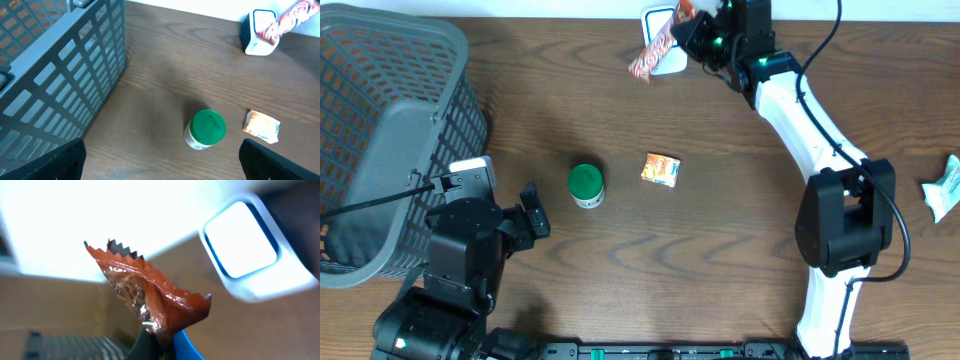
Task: Scan the item barcode
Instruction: 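Lift the TOP bar and hold it in front of the white scanner, then carry the TOP bar right and drop it beside the wipes pack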
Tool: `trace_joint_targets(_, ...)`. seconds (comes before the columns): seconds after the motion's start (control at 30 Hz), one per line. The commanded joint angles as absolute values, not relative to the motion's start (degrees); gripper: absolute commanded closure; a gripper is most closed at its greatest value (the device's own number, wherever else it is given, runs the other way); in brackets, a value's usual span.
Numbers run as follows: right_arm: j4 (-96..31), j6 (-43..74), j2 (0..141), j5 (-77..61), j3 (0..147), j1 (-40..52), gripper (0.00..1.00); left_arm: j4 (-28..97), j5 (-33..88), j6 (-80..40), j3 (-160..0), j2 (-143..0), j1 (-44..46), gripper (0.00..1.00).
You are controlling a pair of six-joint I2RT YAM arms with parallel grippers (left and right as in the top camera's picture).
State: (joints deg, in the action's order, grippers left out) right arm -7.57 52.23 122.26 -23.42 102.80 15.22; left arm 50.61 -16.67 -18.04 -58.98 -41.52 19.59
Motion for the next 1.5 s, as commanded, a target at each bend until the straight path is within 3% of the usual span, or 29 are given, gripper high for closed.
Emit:
trace_joint_targets(0.0,1.8,61.82,128.86,-21.32,103.28,15.29,0.99,50.54,-17.21,-18.28,-59.86,-41.47,19.31,0.02)
trace_joint_targets(0.23,20.1,70.67,138.87,-18.79,103.31,12.78,0.99,50.57,-17.21,-18.28,-59.86,-41.47,19.31,0.02)
trace_joint_targets(0.6,21.69,69.43,139.28,-14.44,103.83,7.2,0.99,50.54,-17.21,-18.28,-59.86,-41.47,19.31,0.02)
trace_joint_targets(1.37,18.26,71.02,139.87,-9.17,103.83,10.92,0.99,50.57,-17.23,-18.28,-59.86,-41.47,19.31,0.02)
trace_joint_targets(1.47,21.37,66.81,139.87,-7.62,103.85,10.92,0.99,50.54,-17.21,-18.28,-59.86,-41.47,19.31,0.02)
